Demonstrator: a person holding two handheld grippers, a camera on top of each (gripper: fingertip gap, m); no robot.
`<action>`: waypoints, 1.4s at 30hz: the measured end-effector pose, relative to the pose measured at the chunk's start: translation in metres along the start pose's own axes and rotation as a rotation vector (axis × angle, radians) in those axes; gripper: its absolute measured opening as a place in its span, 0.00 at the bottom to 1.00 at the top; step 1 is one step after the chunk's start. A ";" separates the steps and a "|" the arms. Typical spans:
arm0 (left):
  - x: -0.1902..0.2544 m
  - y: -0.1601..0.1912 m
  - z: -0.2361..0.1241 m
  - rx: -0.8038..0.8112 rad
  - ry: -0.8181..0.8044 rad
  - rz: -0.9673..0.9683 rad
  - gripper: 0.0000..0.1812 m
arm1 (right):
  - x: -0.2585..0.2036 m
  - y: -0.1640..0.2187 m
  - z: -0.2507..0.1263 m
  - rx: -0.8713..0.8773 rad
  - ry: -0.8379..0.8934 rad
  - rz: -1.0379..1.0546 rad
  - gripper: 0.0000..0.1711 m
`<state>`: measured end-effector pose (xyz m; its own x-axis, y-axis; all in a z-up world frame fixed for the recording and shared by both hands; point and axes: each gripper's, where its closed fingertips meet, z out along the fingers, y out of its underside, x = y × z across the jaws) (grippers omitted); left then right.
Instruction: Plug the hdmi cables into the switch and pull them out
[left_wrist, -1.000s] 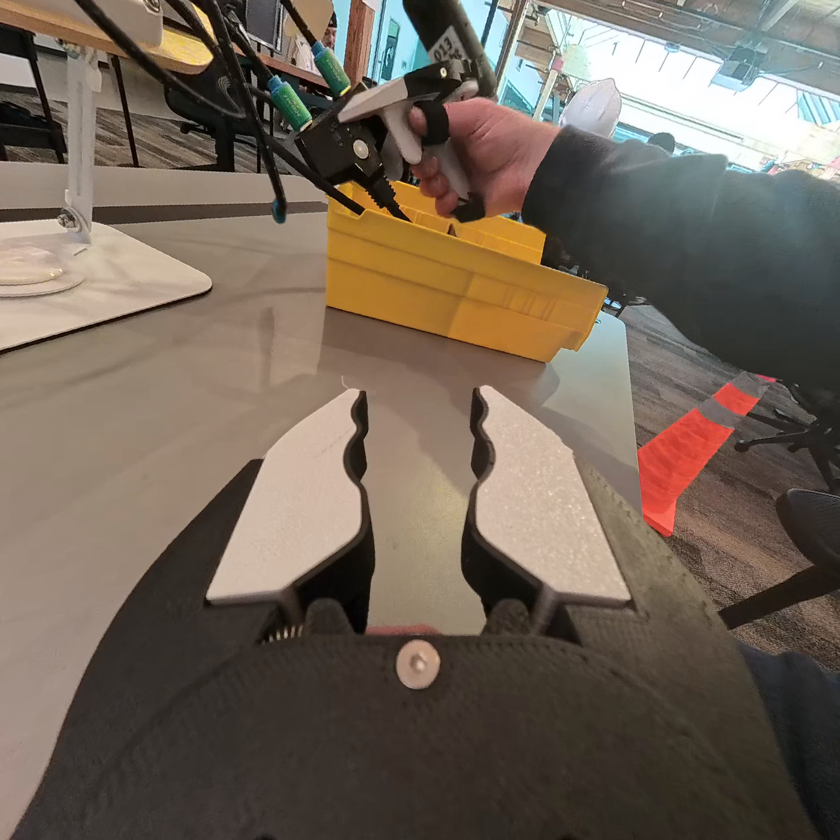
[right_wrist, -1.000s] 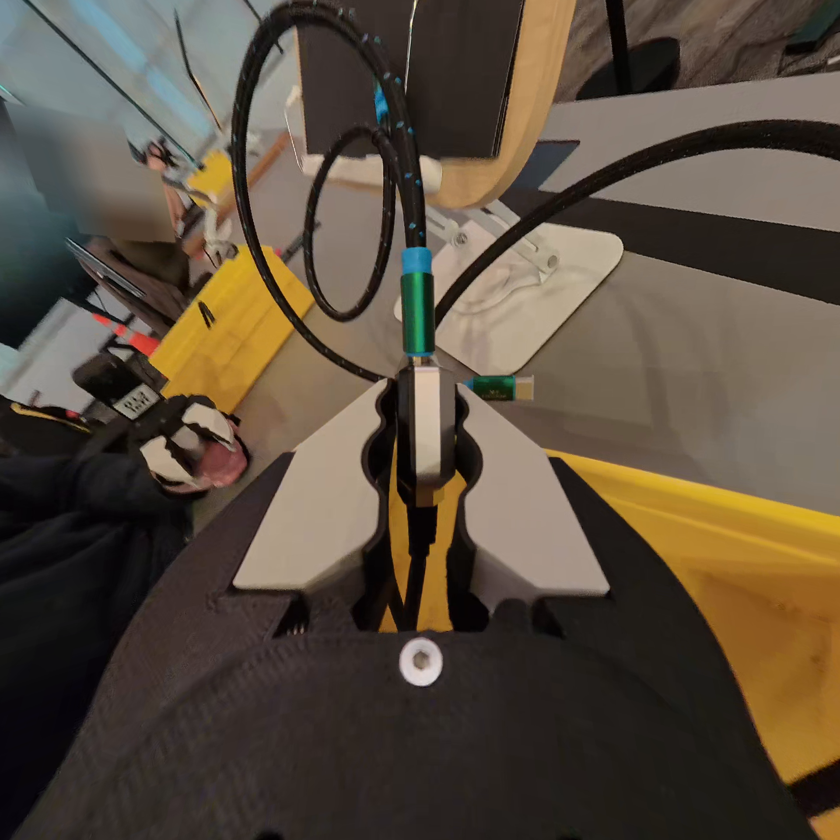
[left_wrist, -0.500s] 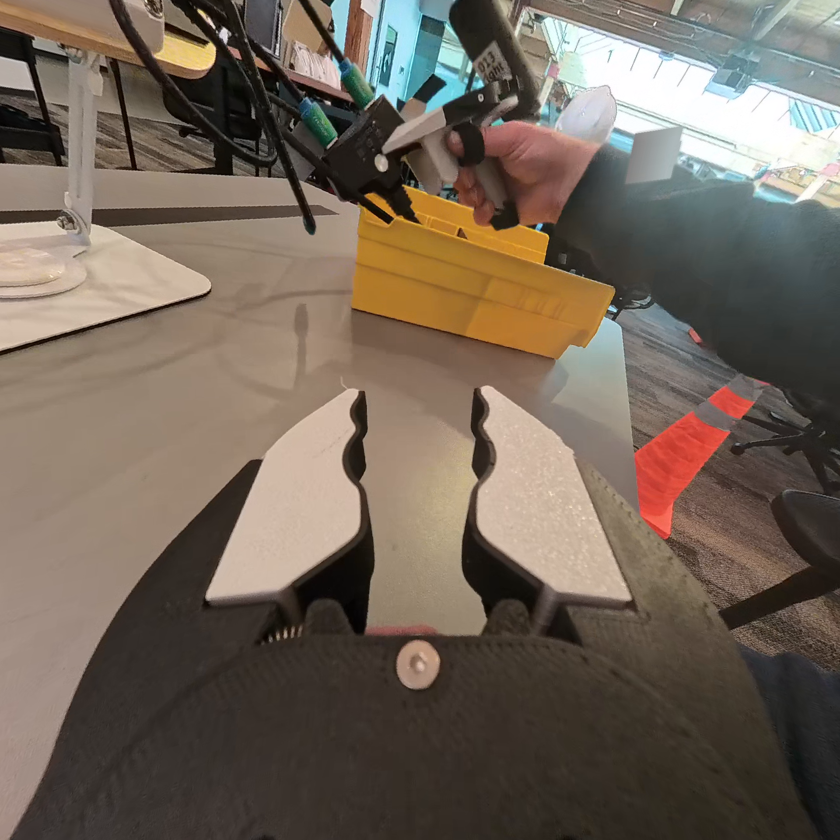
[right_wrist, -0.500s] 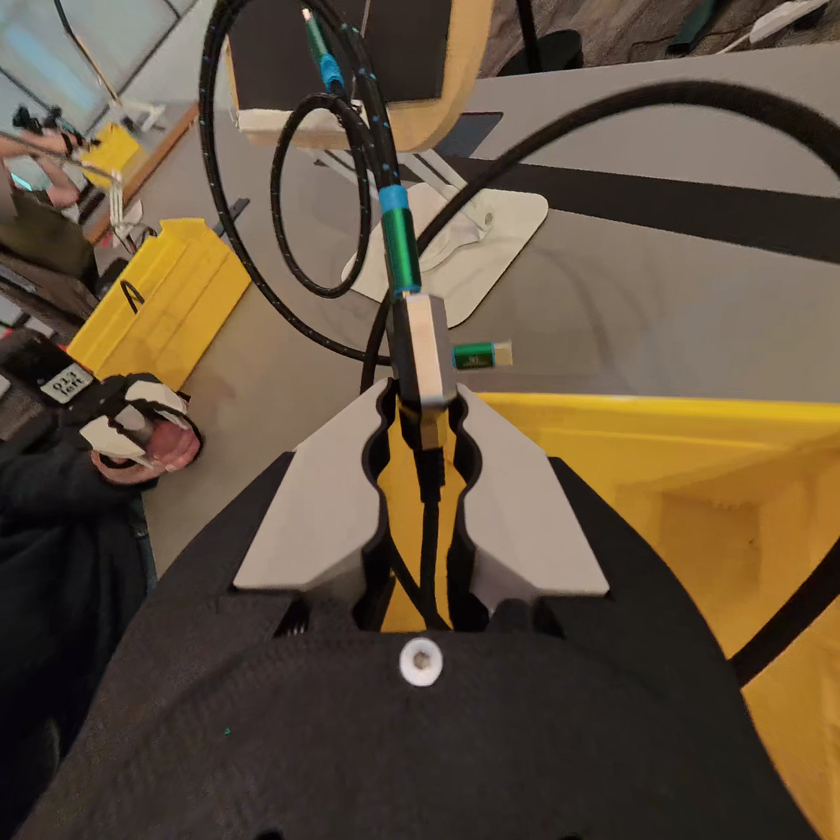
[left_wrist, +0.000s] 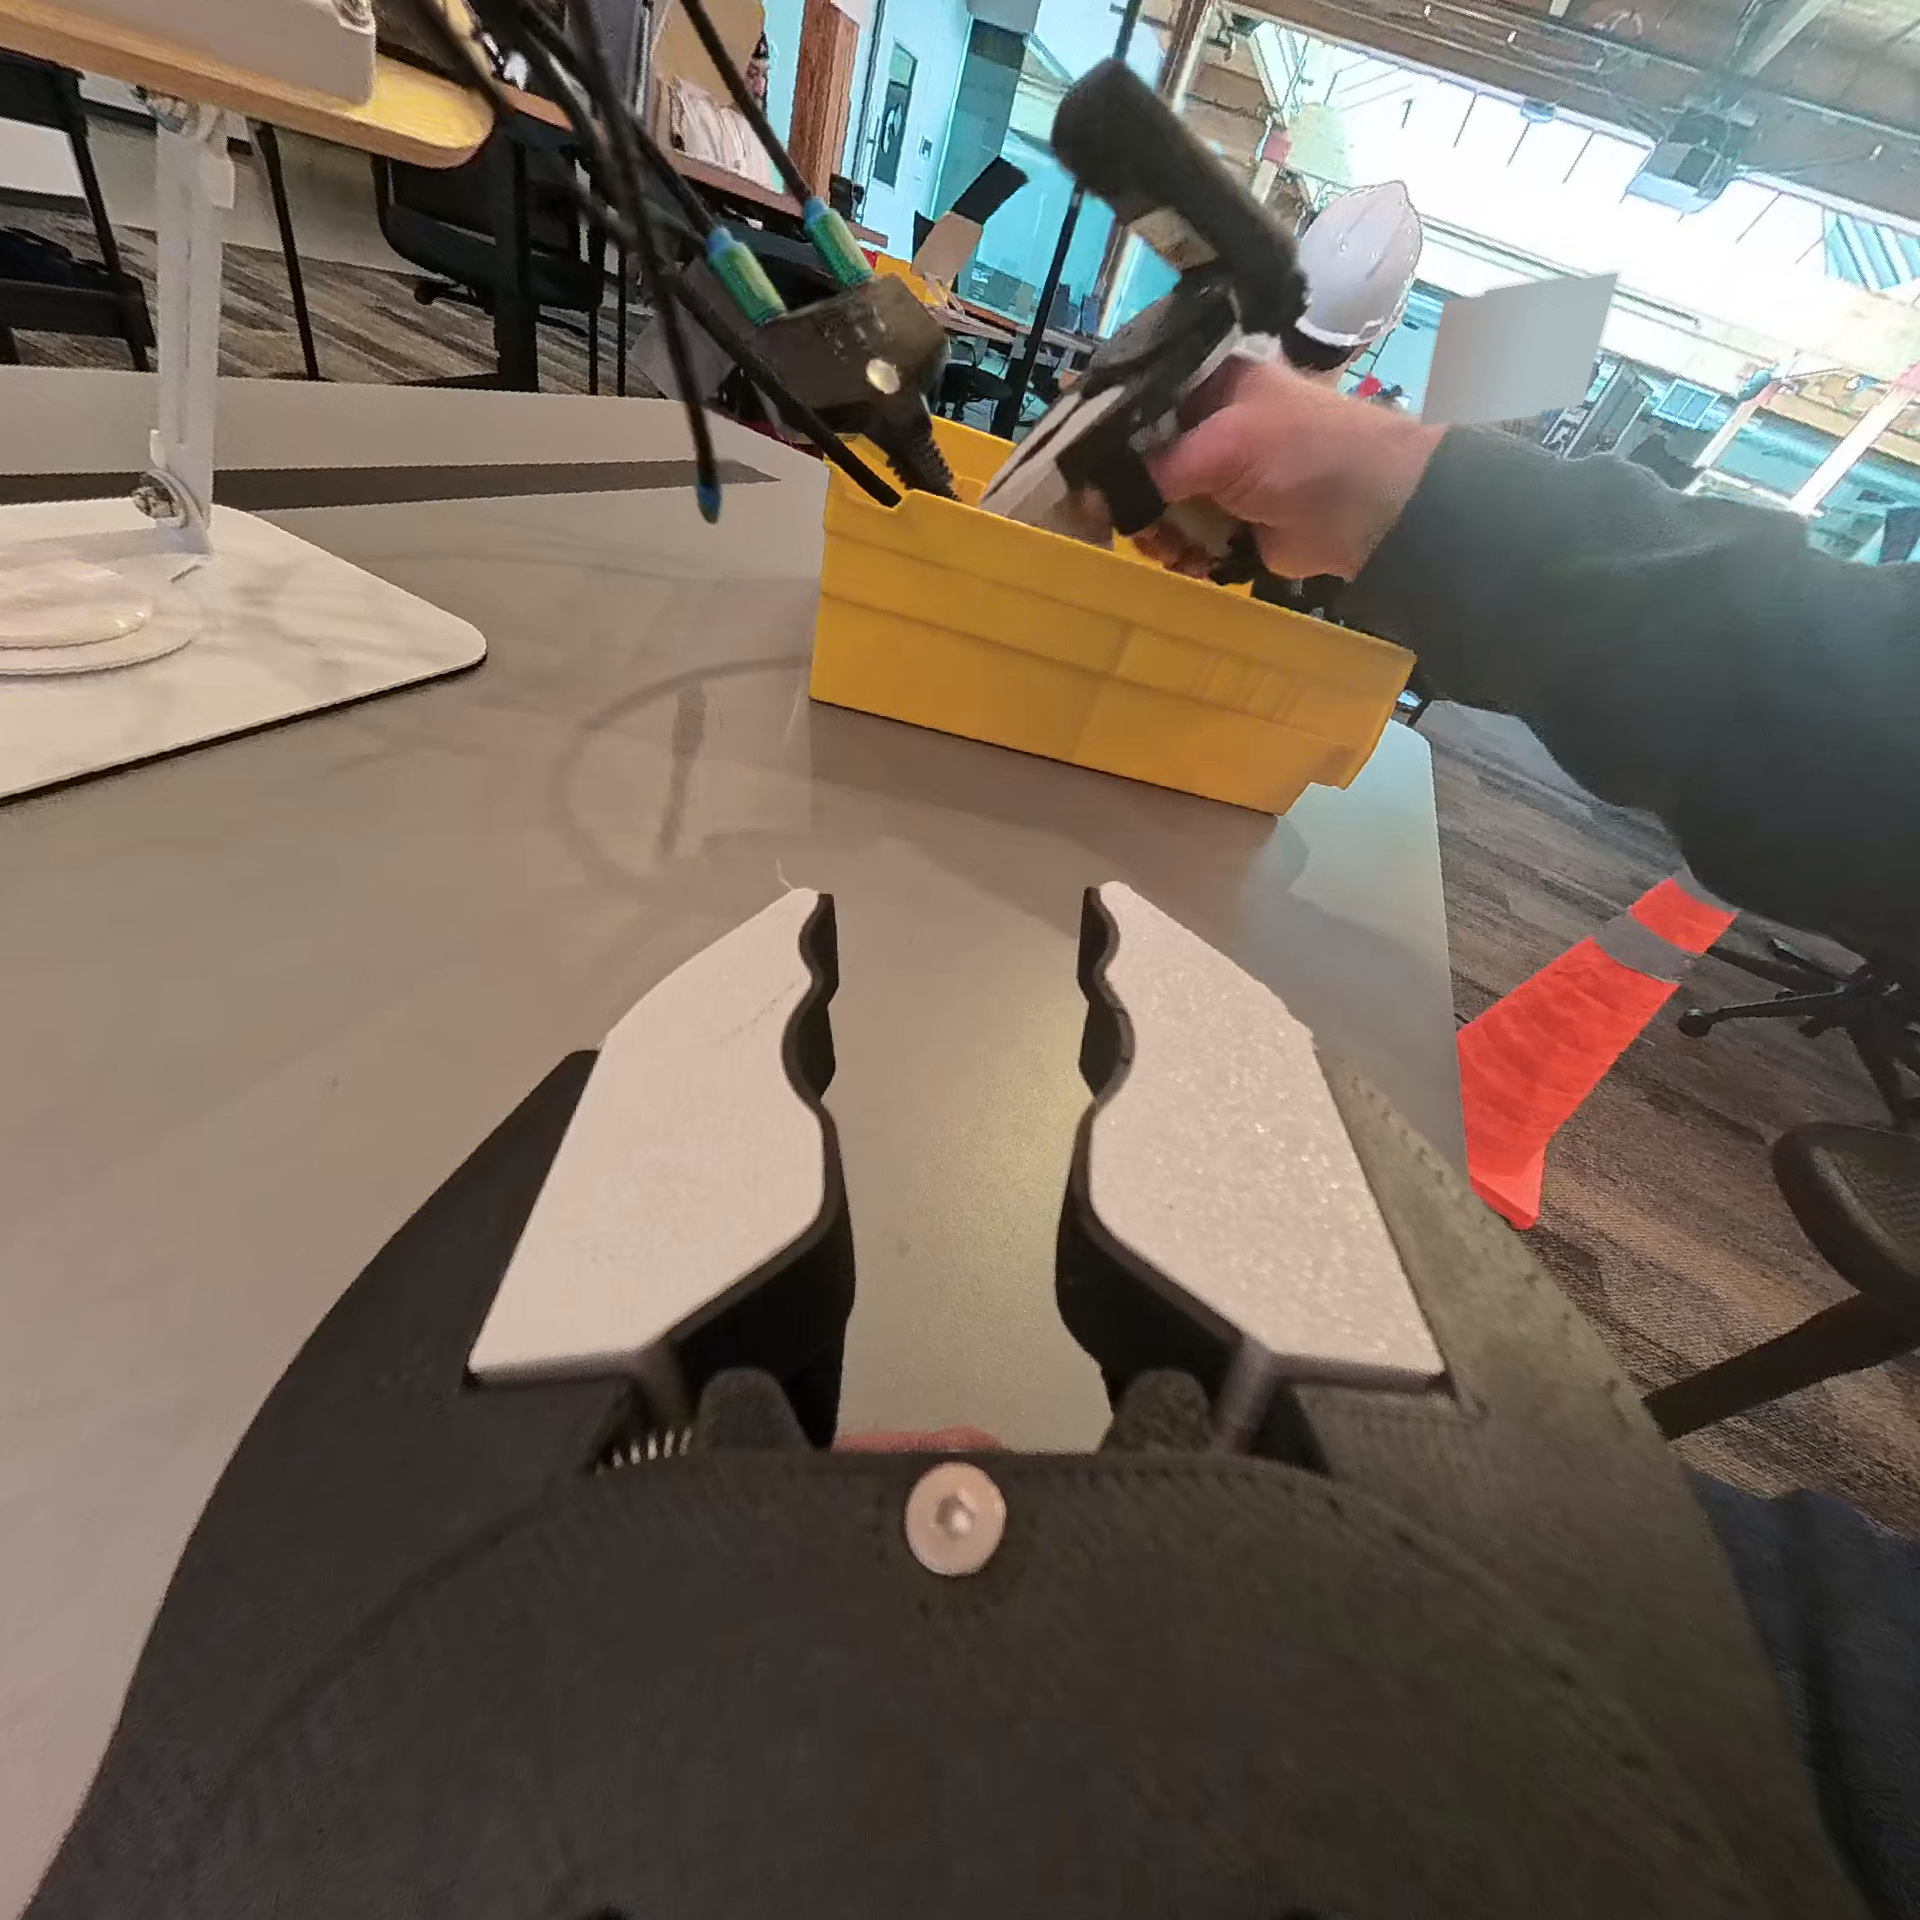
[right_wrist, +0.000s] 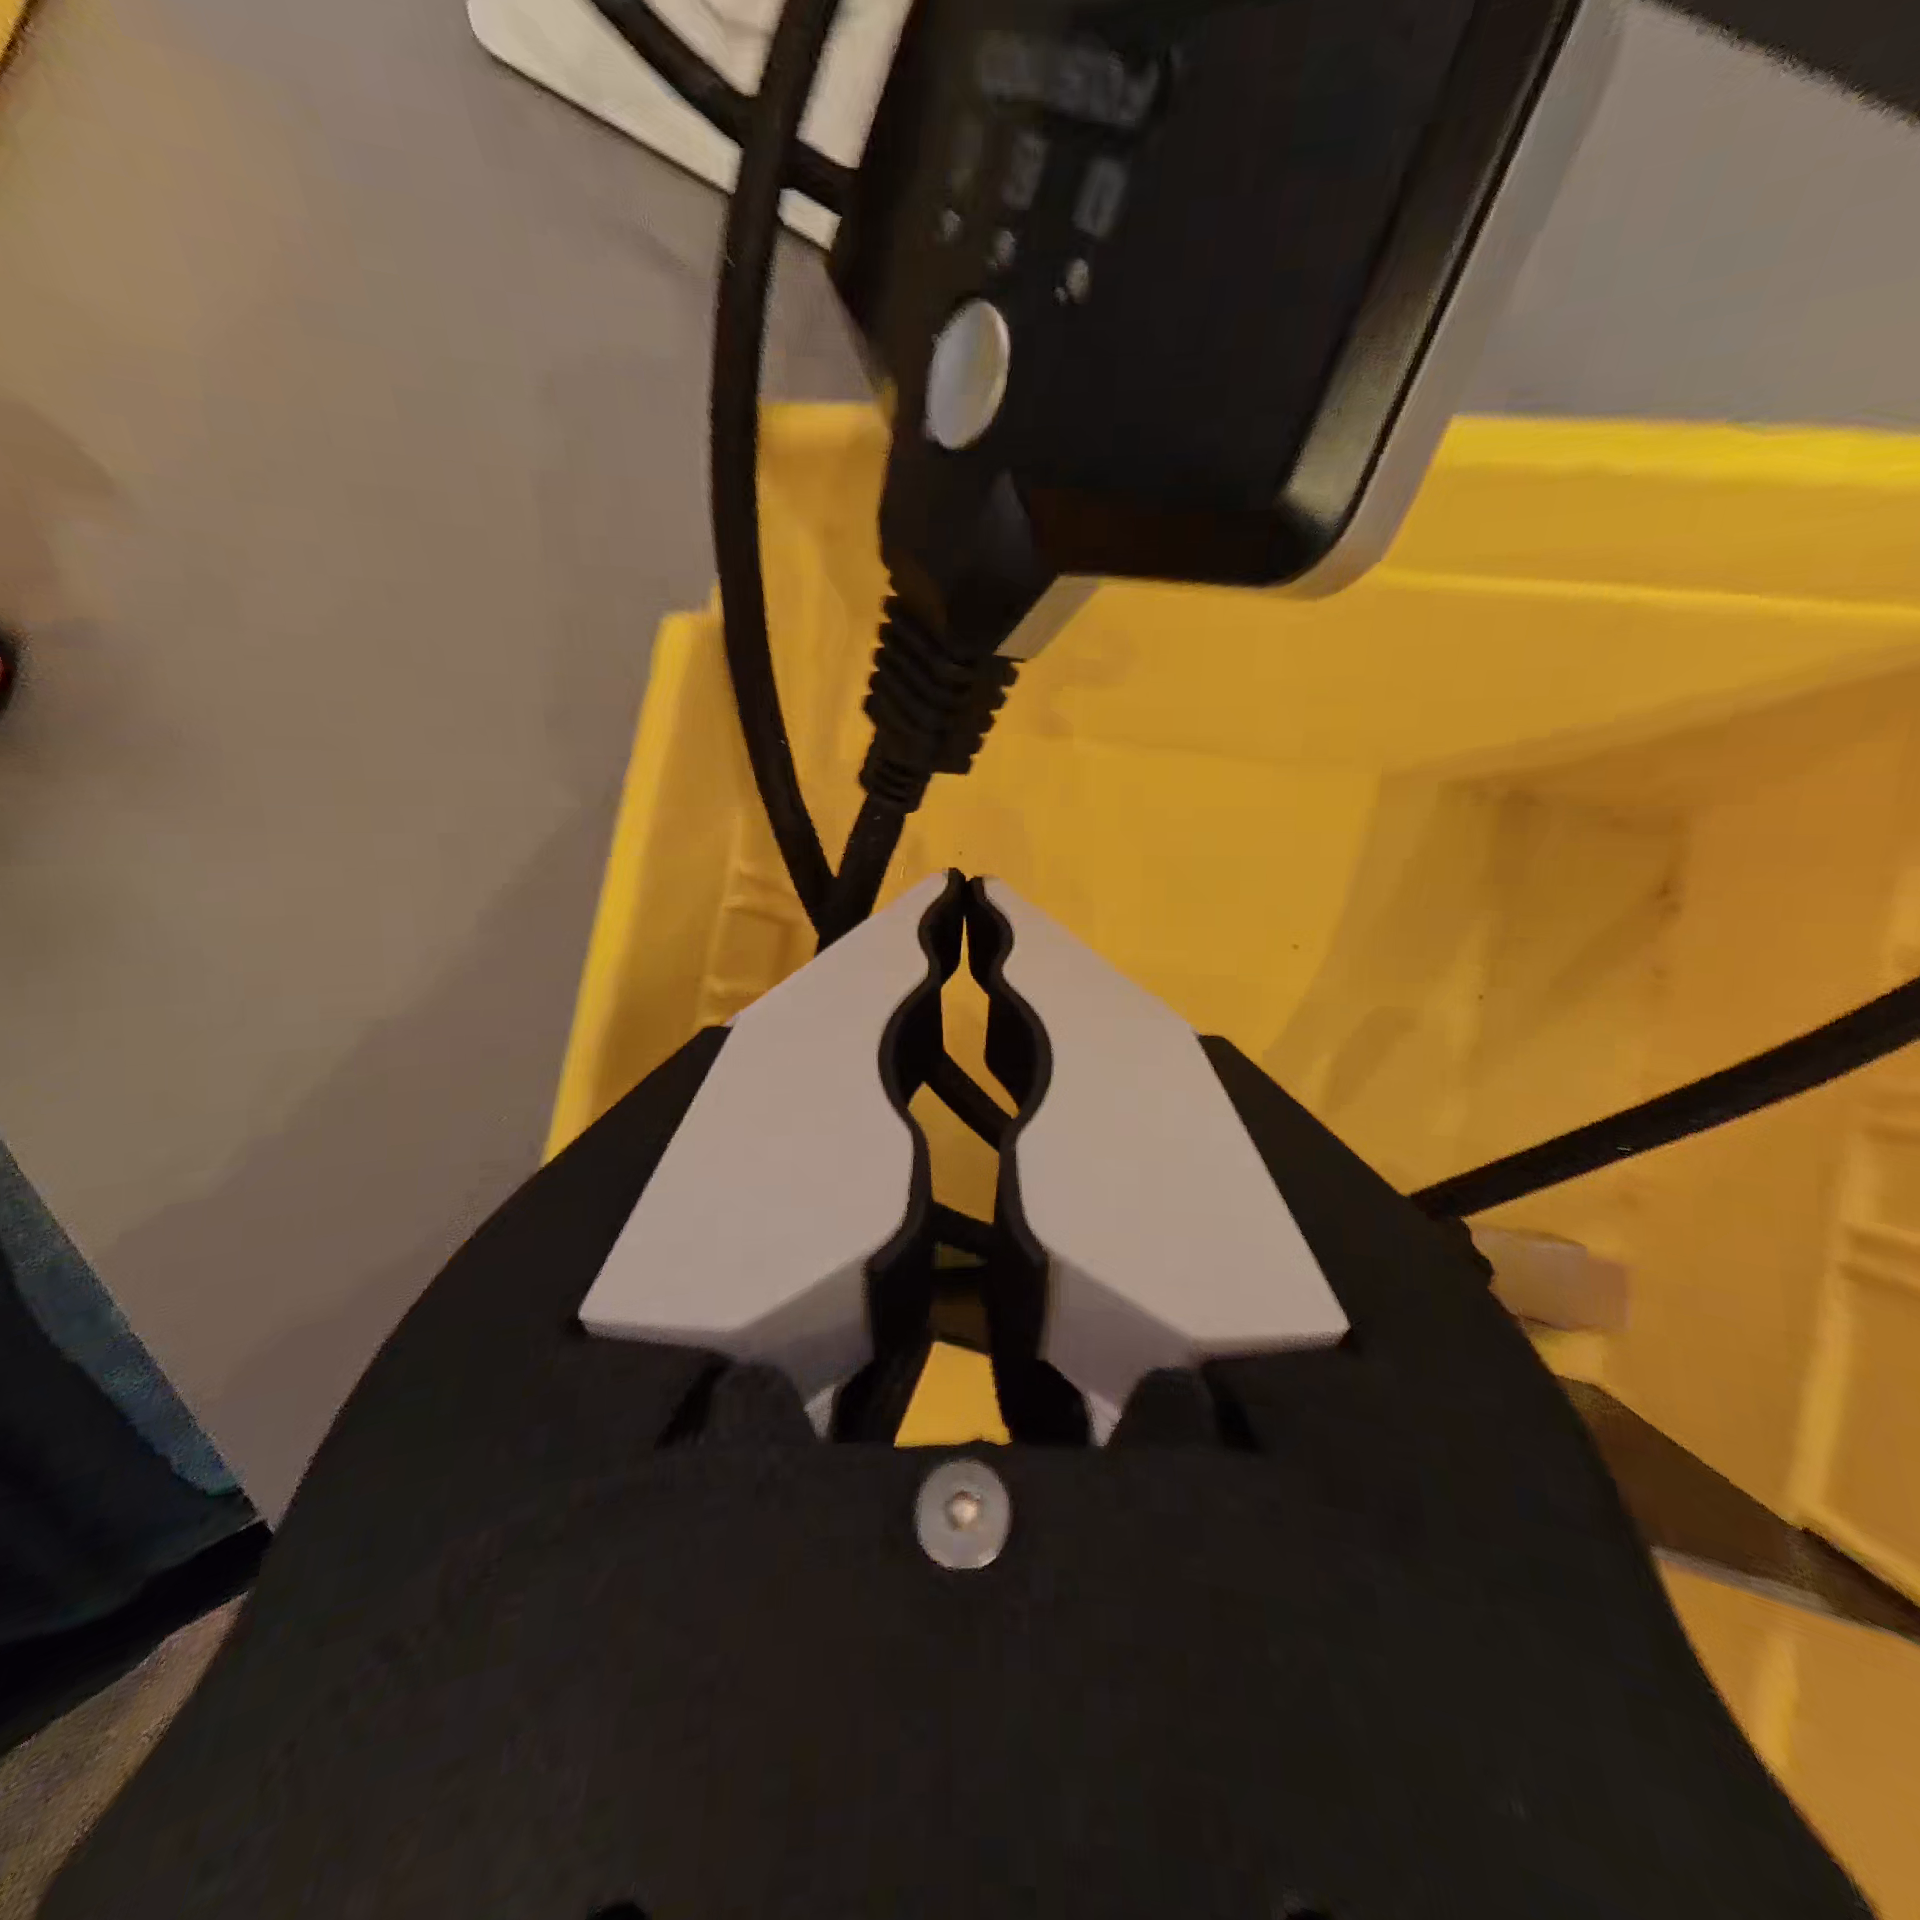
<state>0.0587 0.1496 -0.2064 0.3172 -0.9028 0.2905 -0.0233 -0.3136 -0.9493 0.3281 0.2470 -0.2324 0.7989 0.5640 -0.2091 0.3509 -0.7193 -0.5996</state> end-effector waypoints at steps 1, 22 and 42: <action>0.000 0.000 0.000 -0.004 0.001 -0.001 0.24 | 0.001 -0.003 -0.006 -0.011 0.037 -0.019 0.00; 0.001 0.001 0.001 -0.005 0.008 -0.004 0.24 | -0.014 0.042 0.038 -0.466 -0.008 -0.061 0.00; 0.001 0.000 0.000 -0.004 0.011 -0.010 0.24 | 0.021 -0.212 -0.023 -0.206 0.454 -0.571 0.49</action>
<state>0.0593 0.1491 -0.2067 0.3070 -0.9026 0.3016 -0.0242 -0.3242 -0.9457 0.2815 0.4023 -0.0921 0.5725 0.6814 0.4560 0.8192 -0.4514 -0.3538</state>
